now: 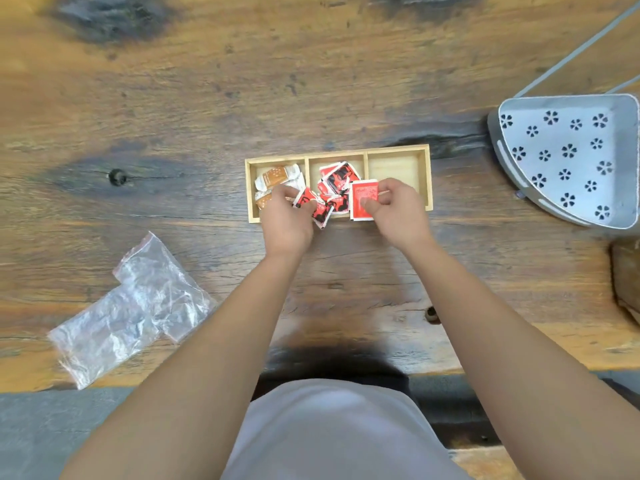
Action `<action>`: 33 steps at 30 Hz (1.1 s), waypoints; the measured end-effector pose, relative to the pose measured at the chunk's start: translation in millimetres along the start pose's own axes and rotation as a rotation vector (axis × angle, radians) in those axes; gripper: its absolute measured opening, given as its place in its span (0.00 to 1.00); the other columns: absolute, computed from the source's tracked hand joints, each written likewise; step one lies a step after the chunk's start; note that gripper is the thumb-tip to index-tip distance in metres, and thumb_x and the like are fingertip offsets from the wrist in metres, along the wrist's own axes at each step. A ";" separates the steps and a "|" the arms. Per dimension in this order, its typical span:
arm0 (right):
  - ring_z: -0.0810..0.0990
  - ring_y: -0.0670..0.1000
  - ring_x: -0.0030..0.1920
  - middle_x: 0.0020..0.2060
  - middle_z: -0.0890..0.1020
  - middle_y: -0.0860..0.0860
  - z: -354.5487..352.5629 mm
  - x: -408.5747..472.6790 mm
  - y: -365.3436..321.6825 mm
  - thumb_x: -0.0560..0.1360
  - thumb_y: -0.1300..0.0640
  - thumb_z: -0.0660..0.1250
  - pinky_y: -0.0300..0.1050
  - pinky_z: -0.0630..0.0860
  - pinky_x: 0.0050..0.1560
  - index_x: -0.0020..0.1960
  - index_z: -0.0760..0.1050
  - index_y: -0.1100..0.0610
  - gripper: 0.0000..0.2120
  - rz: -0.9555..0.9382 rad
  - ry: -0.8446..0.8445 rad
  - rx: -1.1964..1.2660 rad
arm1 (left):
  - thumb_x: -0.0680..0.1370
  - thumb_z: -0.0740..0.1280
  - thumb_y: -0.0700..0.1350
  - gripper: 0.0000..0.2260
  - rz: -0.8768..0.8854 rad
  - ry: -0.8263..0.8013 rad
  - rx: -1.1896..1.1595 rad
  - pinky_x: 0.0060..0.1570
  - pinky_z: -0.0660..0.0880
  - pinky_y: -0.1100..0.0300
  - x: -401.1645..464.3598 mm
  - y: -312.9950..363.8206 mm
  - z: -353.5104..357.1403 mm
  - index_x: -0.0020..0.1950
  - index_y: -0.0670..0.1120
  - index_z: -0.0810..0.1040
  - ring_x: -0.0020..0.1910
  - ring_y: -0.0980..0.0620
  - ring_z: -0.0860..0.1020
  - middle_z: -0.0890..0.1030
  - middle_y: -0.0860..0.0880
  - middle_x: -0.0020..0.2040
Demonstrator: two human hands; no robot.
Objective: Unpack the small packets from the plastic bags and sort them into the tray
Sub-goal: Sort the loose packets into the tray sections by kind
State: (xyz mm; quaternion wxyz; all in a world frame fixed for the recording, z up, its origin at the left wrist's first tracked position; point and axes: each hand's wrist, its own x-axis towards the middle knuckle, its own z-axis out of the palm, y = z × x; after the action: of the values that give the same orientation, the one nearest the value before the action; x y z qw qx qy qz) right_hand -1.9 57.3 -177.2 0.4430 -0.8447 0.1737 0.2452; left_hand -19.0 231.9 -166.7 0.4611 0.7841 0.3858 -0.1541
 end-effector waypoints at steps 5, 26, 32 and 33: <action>0.79 0.51 0.38 0.33 0.78 0.45 10.8 35.1 -29.9 0.76 0.56 0.71 0.42 0.71 0.39 0.41 0.75 0.51 0.07 0.032 -0.016 -0.123 | 0.74 0.76 0.44 0.11 -0.038 0.022 0.010 0.36 0.78 0.56 30.2 24.7 9.4 0.53 0.46 0.79 0.36 0.45 0.85 0.85 0.44 0.40; 0.78 0.59 0.59 0.57 0.78 0.56 7.7 43.7 -40.2 0.74 0.48 0.73 0.50 0.73 0.49 0.62 0.76 0.57 0.21 -0.307 -0.082 -0.832 | 0.71 0.76 0.58 0.26 0.607 -0.272 0.889 0.56 0.72 0.50 50.5 25.1 10.1 0.63 0.46 0.78 0.62 0.42 0.73 0.79 0.44 0.58; 0.73 0.58 0.62 0.58 0.79 0.55 20.4 41.5 -25.2 0.74 0.47 0.72 0.51 0.72 0.57 0.64 0.76 0.58 0.23 -0.339 -0.175 -0.885 | 0.74 0.74 0.54 0.21 0.630 -0.267 0.960 0.56 0.70 0.52 50.3 19.3 17.4 0.61 0.44 0.78 0.61 0.42 0.73 0.81 0.44 0.58; 0.73 0.58 0.61 0.58 0.80 0.55 19.2 44.5 -24.8 0.74 0.47 0.72 0.51 0.71 0.57 0.64 0.76 0.58 0.23 -0.340 -0.175 -0.884 | 0.75 0.73 0.54 0.18 0.632 -0.274 0.947 0.56 0.70 0.52 51.6 18.4 18.9 0.59 0.44 0.79 0.60 0.42 0.73 0.81 0.45 0.57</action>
State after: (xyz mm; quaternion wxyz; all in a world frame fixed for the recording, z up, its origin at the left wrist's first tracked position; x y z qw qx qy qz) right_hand 42.2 83.5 -195.3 0.0884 -0.9446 -0.1258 0.2899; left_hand 30.7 234.8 -196.4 0.1296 0.9548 -0.0408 -0.2644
